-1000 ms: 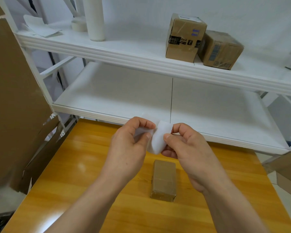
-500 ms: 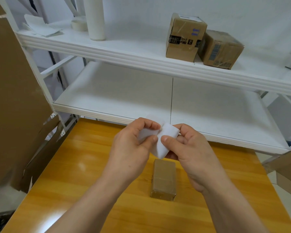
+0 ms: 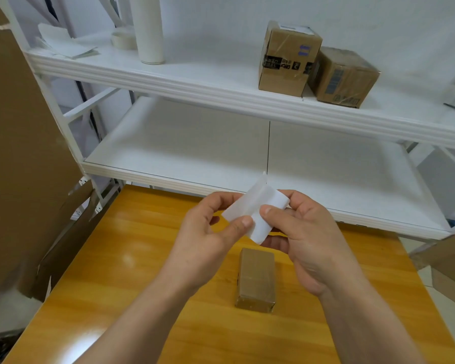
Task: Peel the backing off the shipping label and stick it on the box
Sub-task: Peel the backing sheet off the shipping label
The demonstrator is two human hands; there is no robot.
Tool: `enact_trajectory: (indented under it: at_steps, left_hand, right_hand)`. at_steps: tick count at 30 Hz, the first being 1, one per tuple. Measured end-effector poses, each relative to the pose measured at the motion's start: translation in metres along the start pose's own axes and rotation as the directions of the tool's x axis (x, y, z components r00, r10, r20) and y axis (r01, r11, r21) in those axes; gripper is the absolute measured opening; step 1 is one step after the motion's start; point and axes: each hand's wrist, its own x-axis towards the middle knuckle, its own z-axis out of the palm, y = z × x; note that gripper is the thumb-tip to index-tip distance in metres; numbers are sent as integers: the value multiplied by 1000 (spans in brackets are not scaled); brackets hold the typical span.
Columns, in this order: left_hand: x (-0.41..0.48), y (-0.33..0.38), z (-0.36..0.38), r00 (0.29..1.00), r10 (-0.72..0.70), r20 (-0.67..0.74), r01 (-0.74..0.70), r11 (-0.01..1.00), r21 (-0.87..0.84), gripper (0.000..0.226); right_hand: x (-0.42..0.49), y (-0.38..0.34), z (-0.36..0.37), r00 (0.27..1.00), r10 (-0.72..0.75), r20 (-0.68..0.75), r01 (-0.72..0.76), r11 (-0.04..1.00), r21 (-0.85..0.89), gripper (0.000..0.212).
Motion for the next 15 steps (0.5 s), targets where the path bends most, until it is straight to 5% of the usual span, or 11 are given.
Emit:
enact_trajectory:
  at_steps: [15]
  left_hand:
    - [4, 0, 1, 994, -54, -97, 35, 981, -193, 18]
  right_hand:
    - [1, 1, -2, 1000, 23, 17, -23, 1000, 14, 21]
